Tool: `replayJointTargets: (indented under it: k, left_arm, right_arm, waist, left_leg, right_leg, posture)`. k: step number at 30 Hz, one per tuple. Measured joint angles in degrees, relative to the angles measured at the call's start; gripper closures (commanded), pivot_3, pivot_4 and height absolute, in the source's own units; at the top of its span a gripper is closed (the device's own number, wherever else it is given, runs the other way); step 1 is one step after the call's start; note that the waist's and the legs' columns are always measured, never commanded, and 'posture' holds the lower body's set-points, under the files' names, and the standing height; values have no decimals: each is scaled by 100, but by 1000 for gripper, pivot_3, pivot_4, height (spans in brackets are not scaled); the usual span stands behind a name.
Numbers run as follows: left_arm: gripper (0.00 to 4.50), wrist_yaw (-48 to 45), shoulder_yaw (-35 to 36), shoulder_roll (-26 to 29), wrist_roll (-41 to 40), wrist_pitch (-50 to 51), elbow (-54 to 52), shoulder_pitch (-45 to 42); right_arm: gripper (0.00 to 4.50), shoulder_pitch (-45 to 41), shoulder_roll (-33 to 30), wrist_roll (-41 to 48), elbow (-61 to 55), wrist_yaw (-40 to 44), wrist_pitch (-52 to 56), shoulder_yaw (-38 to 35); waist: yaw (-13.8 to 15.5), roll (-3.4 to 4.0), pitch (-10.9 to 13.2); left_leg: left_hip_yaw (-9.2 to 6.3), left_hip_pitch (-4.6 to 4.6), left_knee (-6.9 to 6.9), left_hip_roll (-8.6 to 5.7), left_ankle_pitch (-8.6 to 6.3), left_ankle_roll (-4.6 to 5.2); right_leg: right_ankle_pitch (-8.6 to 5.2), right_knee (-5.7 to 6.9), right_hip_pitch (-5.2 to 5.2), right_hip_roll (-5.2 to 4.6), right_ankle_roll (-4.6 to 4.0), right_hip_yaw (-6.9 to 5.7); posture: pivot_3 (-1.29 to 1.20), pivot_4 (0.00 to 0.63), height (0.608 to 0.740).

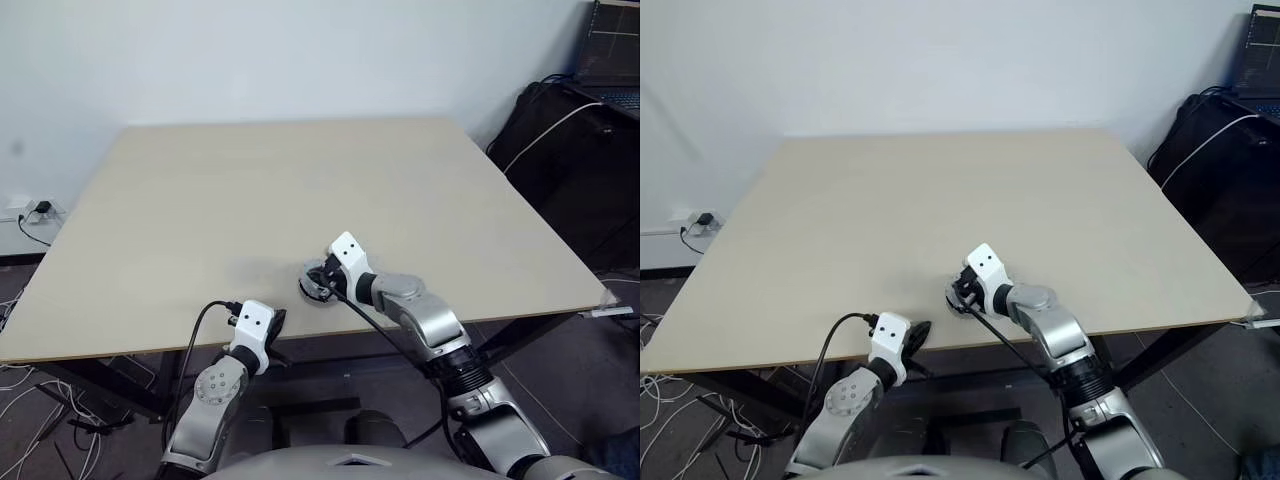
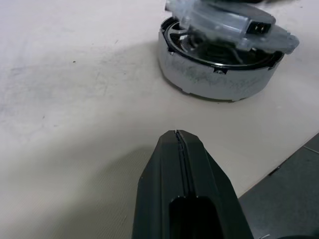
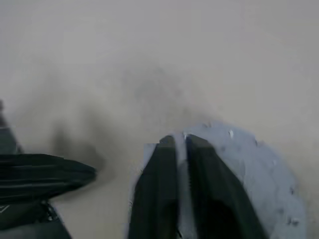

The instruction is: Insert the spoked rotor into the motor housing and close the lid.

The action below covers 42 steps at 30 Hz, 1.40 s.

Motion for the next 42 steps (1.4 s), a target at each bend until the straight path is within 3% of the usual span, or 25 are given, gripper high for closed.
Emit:
replayJointTargets:
  k: [10,33,38,42]
  left_arm:
    - [4500,-15,53,-1,-11,-252,423,-63]
    - [4500,-4,112,-2,-19,-570,638,-79]
    - [4500,-5,117,-2,-19,-569,638,-80]
    - [4500,-7,136,0,-20,-569,638,-81]
  right_arm:
    - [38,-298,-525,-37,731,1000,-961,43]
    - [38,-881,-187,-283,2691,1256,-1661,-33]
    - [1204,-886,-175,-335,2695,1247,-1673,-60]
    - [1205,-857,-165,-333,2679,1227,-1673,-99]
  waist:
    - [11,-2,1]
    - [9,0,-1]
    - [11,1,-1]
    - [13,1,-1]
  left_leg:
    - [0,0,10,0,0,0]
    - [0,0,16,4,0,0]
    - [0,0,19,4,0,0]
    - [1,0,22,4,0,0]
  right_leg:
    - [0,2,3,1,0,-1]
    - [12,8,4,6,-17,0]
    - [13,10,4,6,-17,1]
    - [13,11,5,6,-16,1]
  posture:
    - [0,0,740]
    - [0,0,740]
    - [0,0,740]
    - [0,0,740]
